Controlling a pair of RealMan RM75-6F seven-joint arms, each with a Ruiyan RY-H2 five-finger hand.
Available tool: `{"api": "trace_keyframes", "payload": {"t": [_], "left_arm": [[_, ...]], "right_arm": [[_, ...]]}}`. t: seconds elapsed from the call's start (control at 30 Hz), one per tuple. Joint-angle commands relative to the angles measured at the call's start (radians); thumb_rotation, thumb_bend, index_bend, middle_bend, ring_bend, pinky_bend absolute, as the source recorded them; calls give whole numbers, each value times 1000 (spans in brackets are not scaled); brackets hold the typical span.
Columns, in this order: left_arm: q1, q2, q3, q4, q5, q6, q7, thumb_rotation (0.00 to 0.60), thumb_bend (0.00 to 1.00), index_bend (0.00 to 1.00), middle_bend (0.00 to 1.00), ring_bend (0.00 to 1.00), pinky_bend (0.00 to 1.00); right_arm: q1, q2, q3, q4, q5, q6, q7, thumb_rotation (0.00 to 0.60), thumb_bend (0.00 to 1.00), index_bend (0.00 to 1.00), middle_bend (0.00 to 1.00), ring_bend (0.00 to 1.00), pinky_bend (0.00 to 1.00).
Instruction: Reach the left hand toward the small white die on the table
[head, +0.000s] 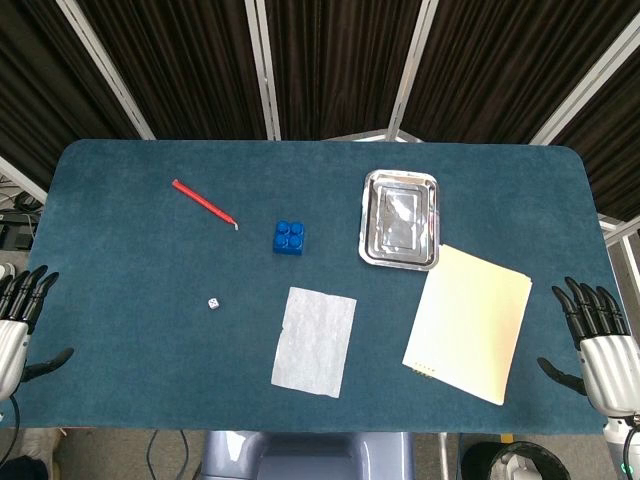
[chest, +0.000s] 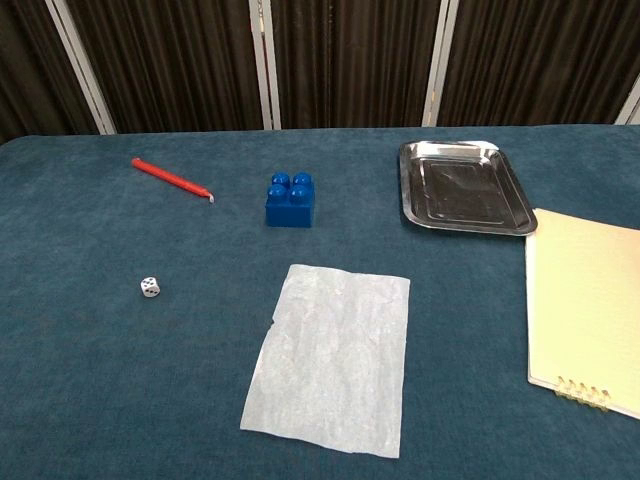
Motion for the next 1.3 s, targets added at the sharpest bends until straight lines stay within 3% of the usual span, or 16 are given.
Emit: {"api": "trace_keyframes", "payload": {"t": [0.03,0.17,0.2,0.23,0.27,0.3,0.33,0.37,0.4,0.47,0.53,0.63,0.77,0.97,1.3], "left_arm": [[1,0,1,1,1,1,-2,600,0,0,0,0,0],[-1,-3,3,6,0,-6,-3,600,0,0,1,0,0],[-2,-5,4,7,-2,-11,-3,600,0,0,51,33,3],[-7,-10,2,8,-5,-18,2,600,0,0,252,198,124],[-12,-21,-5,11,-5,-17,9,600,21,0,501,422,366],[-21,-40,-13,17,-3,-19,12,600,68,0,682,590,564],[-33,-59,-11,17,-6,-45,3,600,190,0,864,784,839],[-51,-73,-6,14,-11,-82,-10,600,370,0,936,878,970],[-72,-85,-3,11,-17,-126,-18,600,496,0,967,918,998],[-112,-105,-4,4,-40,-205,-12,600,764,0,999,970,1000],[-176,-127,-12,-24,-105,-339,-8,600,843,0,1000,976,1000],[-267,-164,-46,-43,-232,-494,26,600,859,0,1000,977,1000],[-383,-284,-67,17,-464,-649,185,600,859,0,1000,977,1000],[-437,-364,-56,72,-605,-689,225,600,865,0,1000,977,1000],[-460,-431,-35,130,-598,-655,214,600,865,0,1000,977,1000]], "right_arm": [[1,0,0,-1,1,-2,-1,600,0,0,0,0,0],[3,0,1,-3,3,-7,-2,600,0,0,0,0,0],[4,0,1,-4,2,-8,-2,600,0,0,0,0,0],[4,0,0,-5,0,-9,-3,600,0,0,0,0,0],[5,0,0,-8,0,-9,-3,600,0,0,0,0,0],[5,1,1,-11,0,-9,-3,600,0,0,0,0,0],[6,1,3,-14,1,-8,-3,600,0,0,0,0,0],[6,2,4,-16,3,-9,-4,600,0,0,0,0,0],[7,2,6,-17,6,-11,-5,600,0,0,0,0,0],[8,2,7,-18,12,-16,-8,600,0,0,0,0,0],[11,0,9,-17,23,-27,-12,600,0,0,0,0,0],[17,-2,14,-13,41,-44,-14,600,0,0,0,0,0],[33,-6,26,-3,75,-81,-18,600,0,0,0,0,0],[45,-13,29,8,103,-116,-21,600,0,0,0,0,0],[48,-14,30,10,112,-122,-19,600,0,0,0,0,0]]}}
